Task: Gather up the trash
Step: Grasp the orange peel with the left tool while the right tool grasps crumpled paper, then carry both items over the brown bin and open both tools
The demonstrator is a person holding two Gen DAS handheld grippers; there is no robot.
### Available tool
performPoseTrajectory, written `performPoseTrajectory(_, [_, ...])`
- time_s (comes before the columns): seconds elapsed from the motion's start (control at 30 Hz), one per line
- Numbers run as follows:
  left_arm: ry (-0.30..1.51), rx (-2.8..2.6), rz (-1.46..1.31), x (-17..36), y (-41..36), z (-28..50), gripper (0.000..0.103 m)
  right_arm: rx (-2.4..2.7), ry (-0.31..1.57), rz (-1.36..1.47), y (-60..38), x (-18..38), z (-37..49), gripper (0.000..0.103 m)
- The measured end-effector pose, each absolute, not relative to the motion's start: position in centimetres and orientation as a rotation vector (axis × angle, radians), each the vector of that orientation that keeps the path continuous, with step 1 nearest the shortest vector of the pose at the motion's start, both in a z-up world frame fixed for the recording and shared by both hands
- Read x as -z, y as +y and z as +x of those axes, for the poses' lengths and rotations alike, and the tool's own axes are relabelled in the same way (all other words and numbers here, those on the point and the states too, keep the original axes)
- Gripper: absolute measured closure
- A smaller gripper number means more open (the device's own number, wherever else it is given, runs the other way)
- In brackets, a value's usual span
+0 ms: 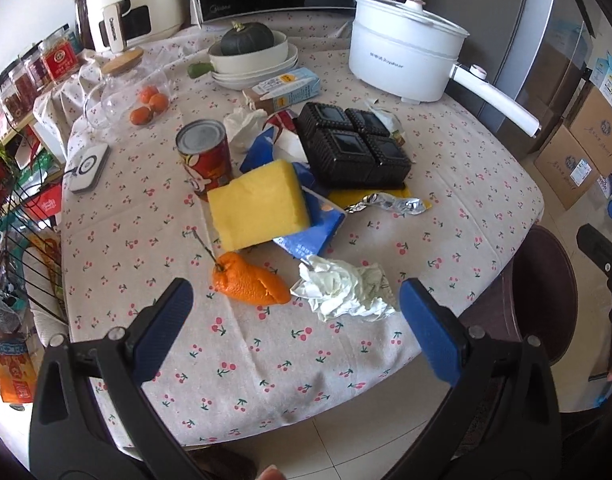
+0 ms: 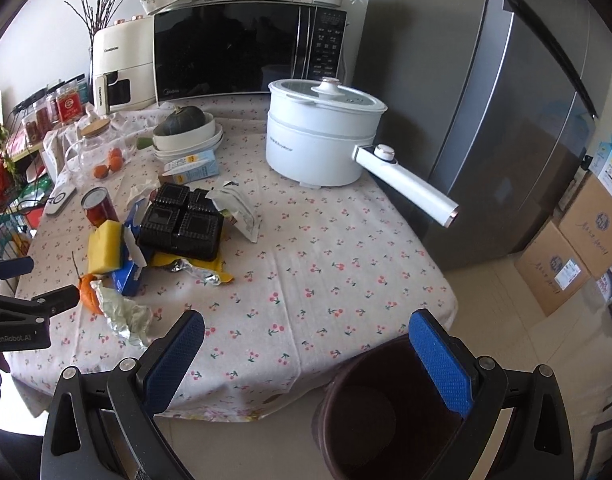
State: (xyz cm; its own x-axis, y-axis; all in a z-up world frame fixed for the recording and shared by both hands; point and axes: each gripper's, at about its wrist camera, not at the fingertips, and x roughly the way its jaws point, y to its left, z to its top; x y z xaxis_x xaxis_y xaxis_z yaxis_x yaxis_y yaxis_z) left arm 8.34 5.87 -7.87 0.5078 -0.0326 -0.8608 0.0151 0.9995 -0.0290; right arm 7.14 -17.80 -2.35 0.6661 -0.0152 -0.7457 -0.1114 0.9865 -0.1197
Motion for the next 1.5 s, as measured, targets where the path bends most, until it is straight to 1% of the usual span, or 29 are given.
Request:
performPoseTrajectory(0.1, [1.113, 0.042, -0.107, 9.6, 7.7, 9.1, 0.007, -0.078, 0.918, -0.153, -17.1, 4.5, 8.2, 0.0])
performPoseTrajectory(0.17, [1.127, 0.045, -0.138, 10.0, 8.3, 9.4, 0.007, -0.111, 0.969, -0.144, -16.4, 5.4, 8.8, 0.0])
performPoseTrajectory(0.27, [1.147, 0.028, -0.107, 10.9, 8.6, 10.1, 0.013, -0.126, 0.969, -0.134, -15.4, 5.4, 9.3, 0.0])
performPoseTrajectory(0.33, [1.168, 0.005, -0.111, 11.9, 9.1, 10.7, 0.021, -0.134, 0.962, -0.124, -14.8, 5.2, 9.6, 0.0])
performPoseTrajectory(0.43, [1.192, -0.031, -0.164, 13.4, 10.2, 11.8, 0.028, -0.146, 0.969, -0.106, -14.0, 5.3, 10.2, 0.0])
performPoseTrajectory(0.57, [1.186, -0.093, -0.228, 14.7, 11.0, 12.9, 0.033, -0.152, 0.985, -0.124, -12.6, 6.1, 10.8, 0.0])
performPoseTrajectory(0.6, [1.192, -0.102, -0.243, 15.1, 11.1, 13.1, 0.036, -0.152, 0.987, -0.127, -12.3, 6.3, 10.8, 0.0])
performPoseTrajectory(0.67, [1.21, -0.103, -0.28, 15.9, 11.5, 13.4, 0.045, -0.159, 0.997, -0.12, -11.9, 6.6, 10.9, 0.0])
performPoseTrajectory(0.73, [1.214, -0.108, -0.301, 16.0, 11.8, 13.4, 0.058, -0.172, 1.012, -0.105, -11.4, 7.0, 11.0, 0.0])
performPoseTrajectory(0.77, [1.221, -0.108, -0.291, 16.0, 11.8, 13.4, 0.059, -0.177, 1.02, -0.097, -11.2, 7.2, 11.0, 0.0])
performPoseTrajectory(0.83, [1.227, -0.092, -0.295, 15.9, 12.1, 13.2, 0.068, -0.182, 1.036, -0.089, -10.9, 7.7, 11.2, 0.0])
performPoseTrajectory(1.03, [1.224, -0.041, -0.295, 15.1, 13.6, 12.1, 0.075, -0.217, 1.059, -0.103, -9.0, 8.6, 11.4, 0.0])
performPoseTrajectory(1.4, [1.135, -0.008, -0.227, 12.1, 15.8, 8.7, 0.076, -0.34, 1.183, -0.015, -4.1, 12.5, 13.2, 0.0])
performPoseTrajectory(1.5, [1.126, -0.017, -0.201, 11.8, 16.3, 8.6, 0.076, -0.343, 1.217, 0.012, -3.1, 14.0, 13.8, 0.004])
